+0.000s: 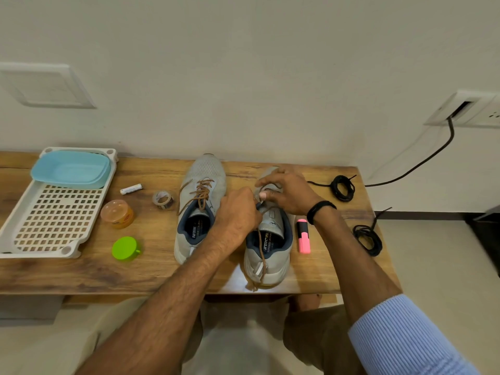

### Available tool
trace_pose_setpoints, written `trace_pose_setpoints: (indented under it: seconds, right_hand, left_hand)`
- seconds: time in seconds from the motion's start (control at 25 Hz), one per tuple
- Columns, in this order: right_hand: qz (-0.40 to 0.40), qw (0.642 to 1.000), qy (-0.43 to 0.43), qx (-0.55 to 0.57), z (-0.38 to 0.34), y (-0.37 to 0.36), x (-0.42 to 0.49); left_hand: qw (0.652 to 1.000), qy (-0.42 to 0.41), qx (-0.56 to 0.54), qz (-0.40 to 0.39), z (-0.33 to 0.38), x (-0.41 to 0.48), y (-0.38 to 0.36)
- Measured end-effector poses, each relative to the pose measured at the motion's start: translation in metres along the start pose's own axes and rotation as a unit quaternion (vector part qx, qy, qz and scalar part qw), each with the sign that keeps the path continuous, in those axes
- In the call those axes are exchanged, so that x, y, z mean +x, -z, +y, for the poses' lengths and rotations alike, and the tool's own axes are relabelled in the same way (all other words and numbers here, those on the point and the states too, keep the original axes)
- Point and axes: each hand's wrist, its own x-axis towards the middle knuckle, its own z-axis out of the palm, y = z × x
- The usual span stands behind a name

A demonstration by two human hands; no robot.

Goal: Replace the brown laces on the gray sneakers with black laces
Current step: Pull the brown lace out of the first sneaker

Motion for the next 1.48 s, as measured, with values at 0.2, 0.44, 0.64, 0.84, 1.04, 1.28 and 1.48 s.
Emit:
trace_pose_setpoints:
  seconds: [0.2, 0.44, 0.64, 0.84, 1.04, 1.28, 1.48]
  right_hand:
    - [-0.021, 1.000, -0.003, 0.009, 0.003, -0.005, 0.005]
    - [0.001, 0.999, -0.037, -0.035, 0.002, -0.029, 0.013]
    - [0.180, 0.981, -0.046, 0.058, -0.018, -0.028, 0.019]
    - [0.357, 0.850, -0.111, 0.372, -0.019, 0.013, 0.011]
    - [0.113, 0.574, -0.038, 0.810, -0.034, 0.039, -0.007]
    - [0.141, 0.969, -0.166, 0.118, -0.019, 0.016, -0.002]
    - [0.030, 0.957, -0.278, 0.076, -0.002, 0.022, -0.011]
  left_hand:
    - [1.000, -0.013, 0.022, 0.002, -0.001, -0.001, -0.001]
    - [0.996, -0.040, 0.074, 0.001, 0.005, -0.005, -0.003]
    - [0.996, -0.046, 0.069, -0.014, 0.004, -0.007, -0.004]
    - [0.999, -0.034, 0.033, -0.023, 0.003, -0.008, -0.004]
    - [0.999, -0.030, 0.032, -0.021, 0.007, -0.010, -0.002]
    - [0.999, -0.028, 0.022, -0.032, 0.007, -0.010, 0.002]
    - [0.999, -0.031, 0.022, -0.032, 0.008, -0.011, 0.003]
